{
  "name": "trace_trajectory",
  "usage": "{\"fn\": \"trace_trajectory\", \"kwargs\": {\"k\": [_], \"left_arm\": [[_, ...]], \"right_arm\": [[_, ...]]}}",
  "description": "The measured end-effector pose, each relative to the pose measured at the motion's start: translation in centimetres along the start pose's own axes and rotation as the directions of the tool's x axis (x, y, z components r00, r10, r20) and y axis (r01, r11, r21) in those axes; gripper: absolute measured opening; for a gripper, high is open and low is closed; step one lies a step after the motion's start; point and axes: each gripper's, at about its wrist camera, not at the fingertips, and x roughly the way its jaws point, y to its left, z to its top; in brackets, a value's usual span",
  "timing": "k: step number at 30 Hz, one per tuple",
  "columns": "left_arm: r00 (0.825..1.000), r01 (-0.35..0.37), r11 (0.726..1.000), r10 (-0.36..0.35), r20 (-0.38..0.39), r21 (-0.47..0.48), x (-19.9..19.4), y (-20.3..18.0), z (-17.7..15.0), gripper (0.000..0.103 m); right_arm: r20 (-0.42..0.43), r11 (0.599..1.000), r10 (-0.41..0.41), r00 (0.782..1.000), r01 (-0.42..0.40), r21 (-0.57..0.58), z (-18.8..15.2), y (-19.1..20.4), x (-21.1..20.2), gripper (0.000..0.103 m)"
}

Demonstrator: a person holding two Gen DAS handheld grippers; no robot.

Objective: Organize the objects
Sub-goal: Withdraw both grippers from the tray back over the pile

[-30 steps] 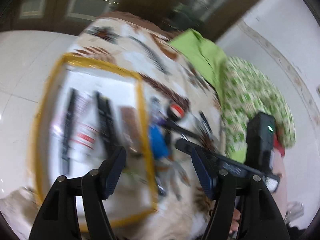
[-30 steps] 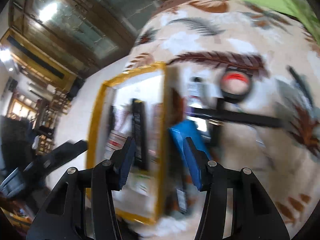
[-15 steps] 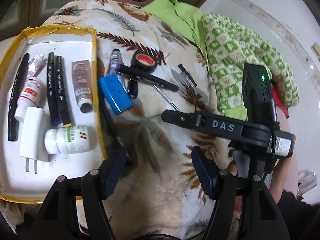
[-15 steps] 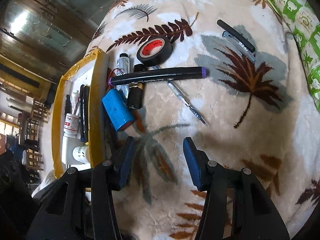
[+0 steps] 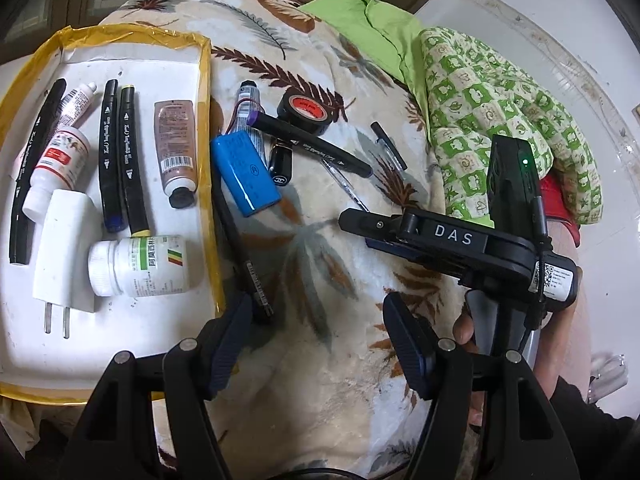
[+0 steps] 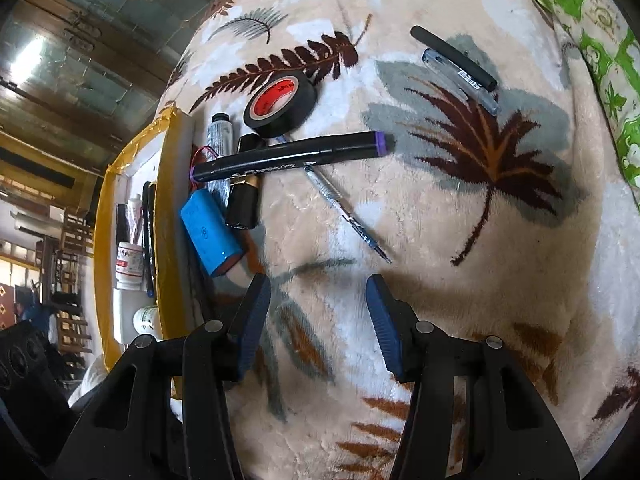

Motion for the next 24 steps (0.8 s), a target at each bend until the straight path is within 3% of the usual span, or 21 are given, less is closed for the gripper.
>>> {"fn": "trace_trajectory", "kwargs": {"k": [7, 14, 20, 24], "left_arm": [[0.999, 0.022, 1.000, -0.023, 0.038, 0.020, -1.0, -0.5, 0.0, 0.068], [0.996, 0.058, 0.998, -0.059, 0.066, 0.014, -1.7, -0.5, 0.3, 0.068], [0.994, 0.071, 0.997, -0.070, 0.081, -0.011, -2.1, 0.1, 0.7, 0.068], [0.992, 0.087, 0.996, -0.083, 0.099, -0.036, -2.6, 0.7, 0.9, 0.068]], "right_arm": [[0.017, 0.999, 0.043, 0.999, -0.043, -0.004, 0.2, -0.3, -0.7, 0.050], [0.106, 0.998, 0.057, 0.993, -0.055, -0.021, 0.0, -1.2, -4.5, 0.050], [0.108, 0.997, 0.053, 0.993, -0.048, -0.053, 0.3, -1.5, -4.0, 0.050], [0.139, 0.988, 0.041, 0.989, -0.020, -0.152, 1.8, 0.5, -3.5, 0.050]]}}
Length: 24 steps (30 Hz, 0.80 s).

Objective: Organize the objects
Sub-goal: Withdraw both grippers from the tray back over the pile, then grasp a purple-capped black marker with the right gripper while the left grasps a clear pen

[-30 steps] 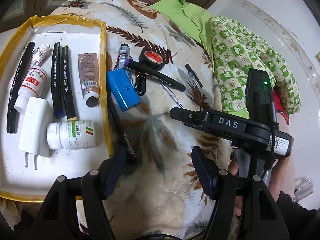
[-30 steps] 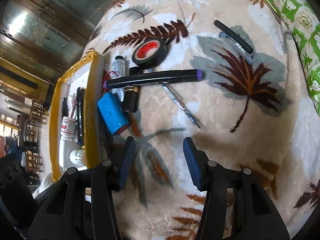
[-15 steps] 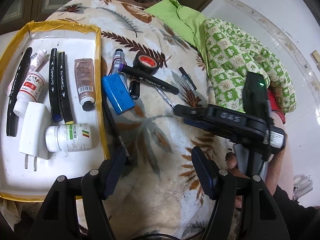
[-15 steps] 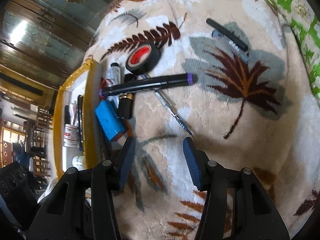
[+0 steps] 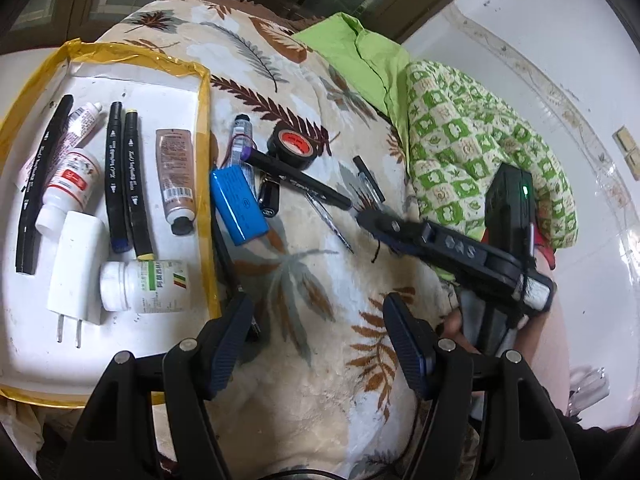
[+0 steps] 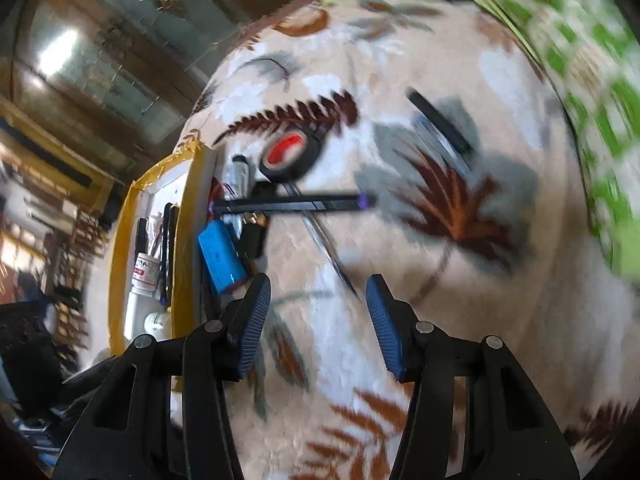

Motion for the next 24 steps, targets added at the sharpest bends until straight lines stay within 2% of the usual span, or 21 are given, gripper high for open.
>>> {"fn": "trace_trajectory", "kwargs": {"k": [4, 8, 11, 15, 16, 18, 20, 24], "left_arm": [[1.000, 0.014, 1.000, -0.014, 0.019, -0.023, -0.6, 0.5, 0.6, 0.068], [0.999, 0.000, 0.999, 0.001, 0.036, -0.034, -1.1, 1.0, 1.1, 0.068], [0.999, 0.004, 0.999, -0.002, 0.039, -0.044, -1.1, 1.3, 1.3, 0.068], [1.000, 0.004, 0.999, -0.003, 0.026, -0.043, -0.8, 1.4, 1.4, 0.068], [1.000, 0.001, 0.999, 0.000, 0.023, -0.040, -0.7, 1.3, 1.3, 0.068], [1.000, -0.008, 1.000, 0.009, 0.015, -0.028, -0.4, 1.1, 1.2, 0.068], [1.000, -0.015, 1.000, 0.015, 0.009, -0.019, -0.3, 0.9, 1.1, 0.068], [0.999, -0.045, 0.999, 0.045, 0.006, 0.016, -0.2, 0.2, 1.0, 0.068]], "right_arm": [[-0.014, 0.984, -0.018, 1.000, 0.015, -0.179, 3.1, 3.0, 2.5, 0.050], [-0.077, 0.951, -0.039, 0.996, 0.014, -0.308, 5.4, 4.0, 6.1, 0.050], [-0.157, 0.943, -0.014, 0.988, -0.039, -0.329, 5.0, 3.3, 7.5, 0.050], [-0.178, 0.939, 0.014, 0.984, -0.075, -0.337, 2.8, 2.6, 6.8, 0.049], [-0.164, 0.944, 0.015, 0.986, -0.068, -0.323, 2.2, 2.3, 6.2, 0.047], [-0.152, 0.953, 0.013, 0.988, -0.058, -0.297, 1.6, 2.0, 5.6, 0.025], [-0.141, 0.962, -0.012, 0.990, -0.027, -0.272, 1.2, 1.9, 5.4, 0.019], [-0.134, 0.964, -0.045, 0.990, 0.008, -0.265, 0.5, 2.3, 4.8, 0.016]]}}
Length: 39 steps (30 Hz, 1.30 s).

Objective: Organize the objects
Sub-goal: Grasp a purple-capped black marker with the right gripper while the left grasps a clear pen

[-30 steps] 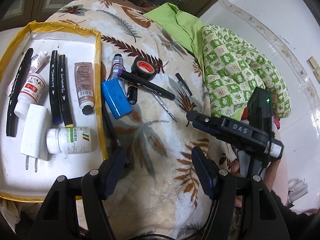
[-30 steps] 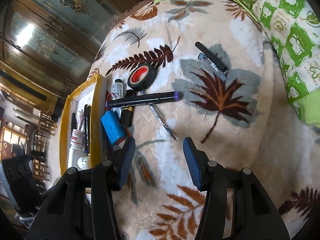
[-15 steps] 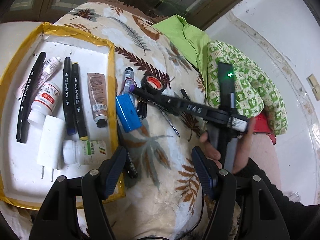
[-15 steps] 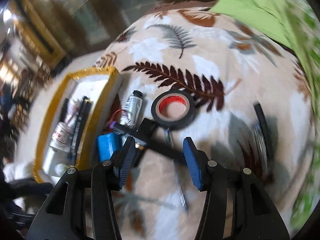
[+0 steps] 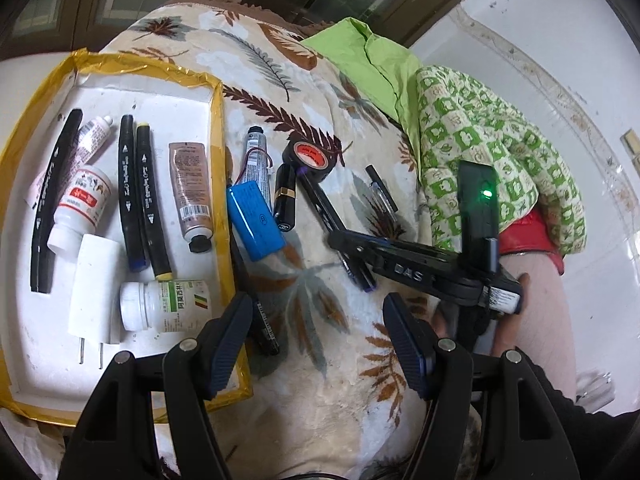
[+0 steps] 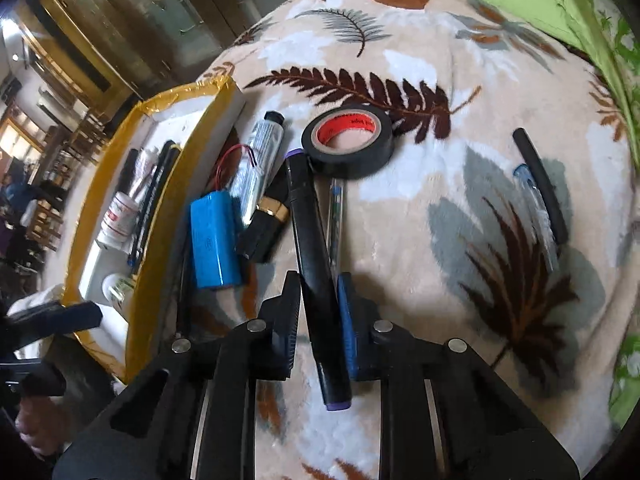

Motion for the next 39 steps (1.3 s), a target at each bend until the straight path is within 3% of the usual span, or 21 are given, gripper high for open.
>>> {"fn": "trace_trajectory", "kwargs": {"k": [6, 11, 16, 19, 21, 23, 24, 25, 26, 27, 29, 31, 39], "left_arm": [[0.999, 0.009, 1.000, -0.008, -0.040, 0.021, 0.9, -1.6, 1.0, 0.068], [0.993, -0.028, 0.998, 0.033, -0.118, 0.049, 3.6, -3.5, 2.3, 0.068], [0.973, -0.070, 0.997, 0.074, -0.218, 0.025, 8.9, -5.1, 4.5, 0.068], [0.952, -0.118, 0.991, 0.131, -0.277, 0.061, 12.7, -6.3, 6.1, 0.066], [0.931, -0.184, 0.978, 0.205, -0.301, 0.096, 15.4, -6.6, 6.9, 0.057], [0.899, -0.253, 0.962, 0.274, -0.342, 0.105, 17.8, -6.1, 7.3, 0.040], [0.886, -0.278, 0.954, 0.300, -0.353, 0.111, 18.7, -5.9, 7.4, 0.040], [0.885, -0.289, 0.950, 0.313, -0.344, 0.121, 18.9, -6.0, 7.6, 0.039], [0.877, -0.319, 0.938, 0.346, -0.333, 0.135, 19.0, -6.2, 7.7, 0.029], [0.874, -0.330, 0.934, 0.357, -0.330, 0.139, 18.9, -6.2, 7.7, 0.028], [0.872, -0.340, 0.927, 0.374, -0.317, 0.158, 18.6, -6.2, 7.4, 0.012], [0.882, -0.320, 0.936, 0.350, -0.314, 0.146, 17.9, -5.6, 6.9, 0.006], [0.902, -0.193, 0.963, 0.250, -0.351, 0.191, 13.5, -5.3, 0.8, 0.007]], "right_arm": [[0.019, 0.988, 0.063, 0.998, -0.065, 0.139, -2.8, -2.4, -1.8, 0.015], [0.050, 0.970, 0.019, 0.999, -0.031, 0.242, -5.2, -4.6, -3.7, 0.015], [0.040, 0.933, -0.073, 0.997, 0.054, 0.356, -5.9, -6.1, -4.4, 0.015], [0.045, 0.931, -0.078, 0.996, 0.057, 0.360, -6.2, -5.9, -4.2, 0.015], [0.049, 0.924, -0.061, 0.997, 0.038, 0.380, -6.6, -6.2, -3.9, 0.015], [0.064, 0.918, -0.044, 0.997, 0.015, 0.397, -6.7, -6.4, -3.7, 0.015], [0.068, 0.915, -0.036, 0.997, 0.005, 0.403, -6.7, -6.5, -3.6, 0.015], [0.070, 0.913, -0.030, 0.997, -0.001, 0.408, -6.8, -6.6, -3.5, 0.015], [0.073, 0.912, -0.023, 0.997, -0.009, 0.411, -6.8, -6.7, -3.3, 0.015], [0.076, 0.911, -0.018, 0.997, -0.015, 0.412, -6.9, -6.8, -3.3, 0.015], [0.075, 0.911, -0.010, 0.997, -0.022, 0.413, -6.7, -6.9, -3.1, 0.015], [0.068, 0.911, -0.010, 0.998, -0.019, 0.411, -6.3, -6.7, -2.9, 0.015], [0.052, 0.909, -0.032, 0.998, 0.008, 0.418, -5.9, -6.4, -2.8, 0.015]]}}
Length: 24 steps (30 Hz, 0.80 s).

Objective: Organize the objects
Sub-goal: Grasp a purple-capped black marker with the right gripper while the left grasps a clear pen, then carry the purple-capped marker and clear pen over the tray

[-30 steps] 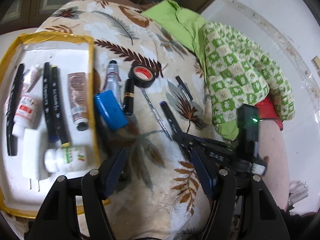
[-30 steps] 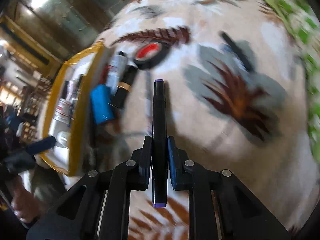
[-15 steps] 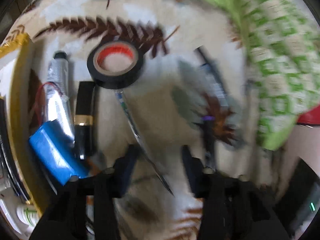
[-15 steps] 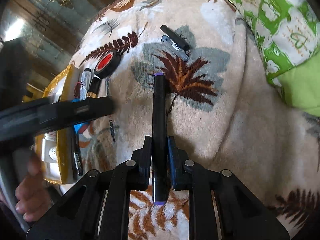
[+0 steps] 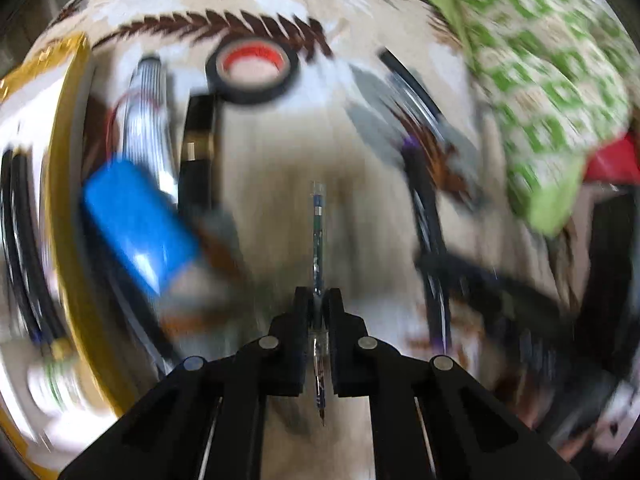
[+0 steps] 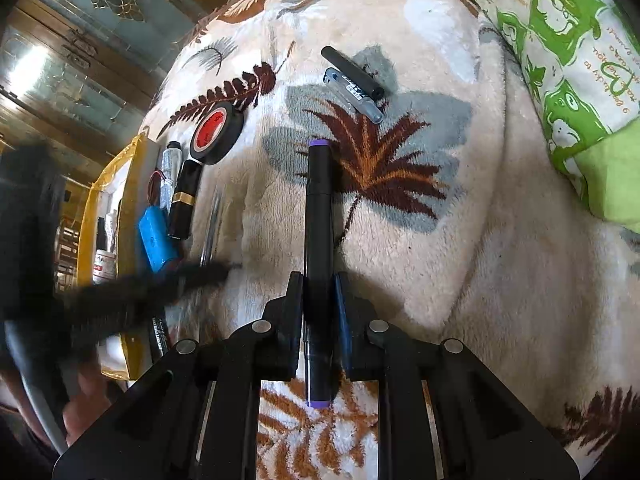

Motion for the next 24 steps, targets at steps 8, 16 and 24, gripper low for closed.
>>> {"fn": "trace_trajectory", "kwargs": {"k": [8, 16, 24], "left_arm": [[0.971, 0.226, 0.973, -0.220, 0.090, -0.058, -4.1, 3.0, -6.3, 0.007], [0.914, 0.365, 0.925, -0.333, 0.234, -0.109, -8.9, 6.0, -5.7, 0.007], [0.890, 0.358, 0.920, -0.285, 0.355, -0.161, -14.1, 9.6, -4.9, 0.007]], "right_arm": [[-0.089, 0.997, 0.065, 0.994, -0.061, 0.051, -1.1, 2.5, 0.7, 0.015], [-0.098, 0.992, 0.125, 0.987, -0.122, 0.040, -2.7, 5.7, -0.4, 0.015], [-0.051, 0.978, 0.204, 0.978, -0.207, -0.040, -1.1, 10.9, -2.8, 0.015]]}}
